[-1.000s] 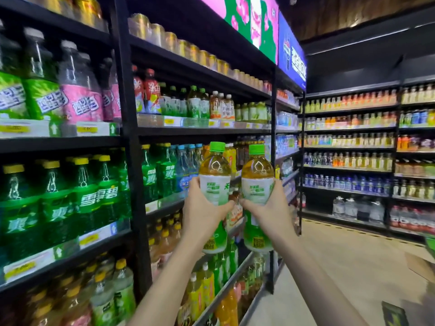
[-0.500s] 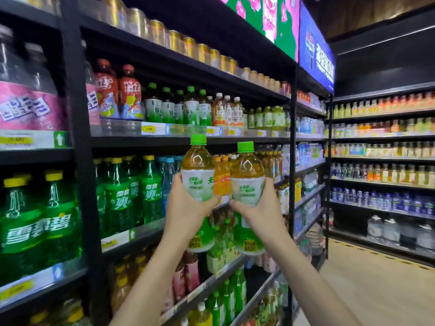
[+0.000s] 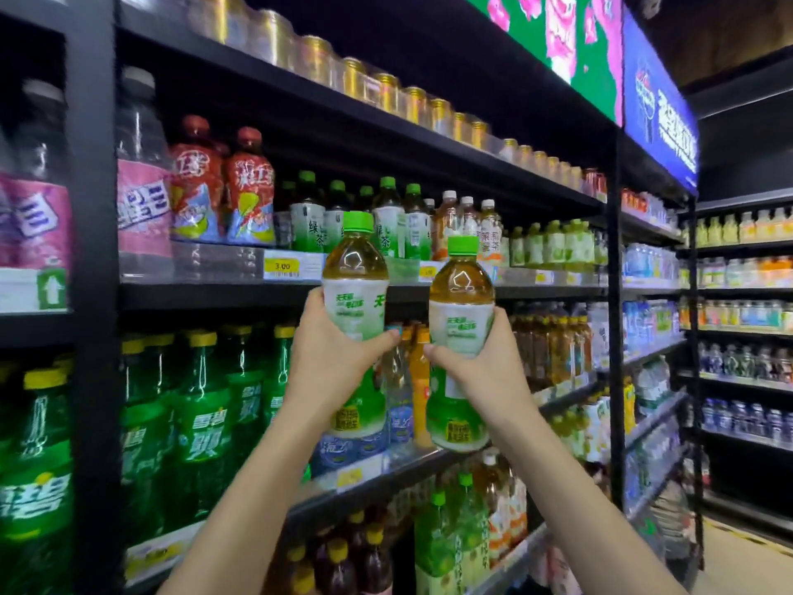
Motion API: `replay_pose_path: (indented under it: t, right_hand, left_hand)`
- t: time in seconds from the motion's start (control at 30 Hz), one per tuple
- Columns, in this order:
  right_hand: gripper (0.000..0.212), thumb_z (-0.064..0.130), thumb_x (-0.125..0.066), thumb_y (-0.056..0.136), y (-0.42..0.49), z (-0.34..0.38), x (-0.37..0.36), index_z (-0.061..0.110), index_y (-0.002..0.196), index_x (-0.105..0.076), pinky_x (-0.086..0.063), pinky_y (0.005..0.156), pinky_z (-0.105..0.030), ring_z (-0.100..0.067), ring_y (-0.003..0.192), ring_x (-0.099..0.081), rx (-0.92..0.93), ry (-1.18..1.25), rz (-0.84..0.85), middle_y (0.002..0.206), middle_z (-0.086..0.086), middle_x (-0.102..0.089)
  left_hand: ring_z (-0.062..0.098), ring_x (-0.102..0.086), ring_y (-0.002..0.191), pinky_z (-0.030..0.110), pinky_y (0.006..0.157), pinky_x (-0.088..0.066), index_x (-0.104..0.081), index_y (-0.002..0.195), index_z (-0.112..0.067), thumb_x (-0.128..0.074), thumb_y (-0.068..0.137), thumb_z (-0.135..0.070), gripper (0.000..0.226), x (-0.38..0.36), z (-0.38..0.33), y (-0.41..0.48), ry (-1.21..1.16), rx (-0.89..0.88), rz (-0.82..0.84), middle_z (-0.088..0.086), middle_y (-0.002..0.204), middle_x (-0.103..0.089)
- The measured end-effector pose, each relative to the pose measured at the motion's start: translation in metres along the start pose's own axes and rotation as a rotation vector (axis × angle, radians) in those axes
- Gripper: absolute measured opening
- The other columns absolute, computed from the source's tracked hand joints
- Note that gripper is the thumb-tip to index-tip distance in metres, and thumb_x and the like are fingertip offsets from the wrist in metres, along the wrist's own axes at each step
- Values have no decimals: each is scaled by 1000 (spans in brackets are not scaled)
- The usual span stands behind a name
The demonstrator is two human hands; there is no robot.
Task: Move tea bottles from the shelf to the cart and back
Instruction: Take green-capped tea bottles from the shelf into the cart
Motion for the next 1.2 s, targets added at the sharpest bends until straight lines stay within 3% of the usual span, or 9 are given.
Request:
replay_pose_path:
  t: [0.2,0.23,0.33,0.37,0.5,0.8,0.97,1.07,1.2]
  right_hand:
    - [69,13,-84,77,54,-9,-22,17,134,-44,-55,92,-38,-12,101,-67,78,131,2,114,2,-66]
    - [69,12,-83,77,64,-9,-25,16,134,-44,-56,92,-36,-11,101,-67,90,158,6,113,3,-66]
    - [59,9,-81,80,92,-4,-32,19,122,-42,-49,74,-6,15,83,-62,162,193,37,100,14,-60]
    - [59,9,-81,80,102,-2,-35,20,122,-42,-49,71,-5,16,80,-61,187,191,46,99,14,-58]
    - [55,10,-82,77,144,5,-46,20,115,-44,-57,84,-32,-9,91,-66,251,227,78,102,2,-63]
    - [54,17,-83,76,232,28,-66,15,114,-45,-56,85,-37,-12,94,-64,368,313,148,101,3,-62]
    - [55,17,-82,77,268,32,-71,16,116,-44,-53,83,-30,-8,92,-63,372,404,152,99,5,-62]
    - [56,20,-83,77,281,25,-80,15,117,-43,-54,87,-37,-13,96,-64,362,419,165,101,4,-61]
    - [58,22,-82,73,292,12,-95,16,115,-43,-53,92,-47,-21,103,-62,330,410,181,112,-5,-60]
  left_hand:
    - [10,-70,94,32,81,-56,-57,118,-16,-91,68,-21,61,9,4,45,-41,-58,-44,-3,103,-72]
    - [9,-70,94,33,82,-56,-57,119,-16,-91,67,-22,63,9,2,52,-32,-72,-42,-3,104,-72]
    - [12,-71,96,42,88,-57,-55,120,-17,-92,64,-28,69,7,-7,74,-14,-109,-70,0,106,-72]
    - [13,-71,96,44,89,-57,-54,121,-16,-92,65,-26,68,5,-11,80,-9,-121,-87,1,106,-71]
    - [13,-71,93,40,85,-59,-52,119,-14,-90,69,-20,62,-5,-27,106,36,-191,-167,3,105,-70]
    - [5,-67,89,14,69,-53,-50,118,-10,-91,69,-19,65,-30,-51,170,178,-359,-317,1,102,-67]
    - [6,-66,94,22,78,-55,-47,118,-14,-90,69,-21,65,-39,-53,196,207,-451,-377,0,105,-64]
    - [2,-65,92,15,74,-53,-44,120,-12,-89,72,-20,66,-43,-50,206,220,-469,-379,-2,104,-62]
    - [4,-66,91,21,76,-55,-43,119,-11,-88,73,-18,65,-48,-33,215,240,-447,-378,-1,103,-62]
Point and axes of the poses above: each hand's wrist, its own y-axis towards the middle knuckle, its own x-axis out of the back of the hand, z = x × y, the point moved 2 cm from there along y, towards the middle knuckle
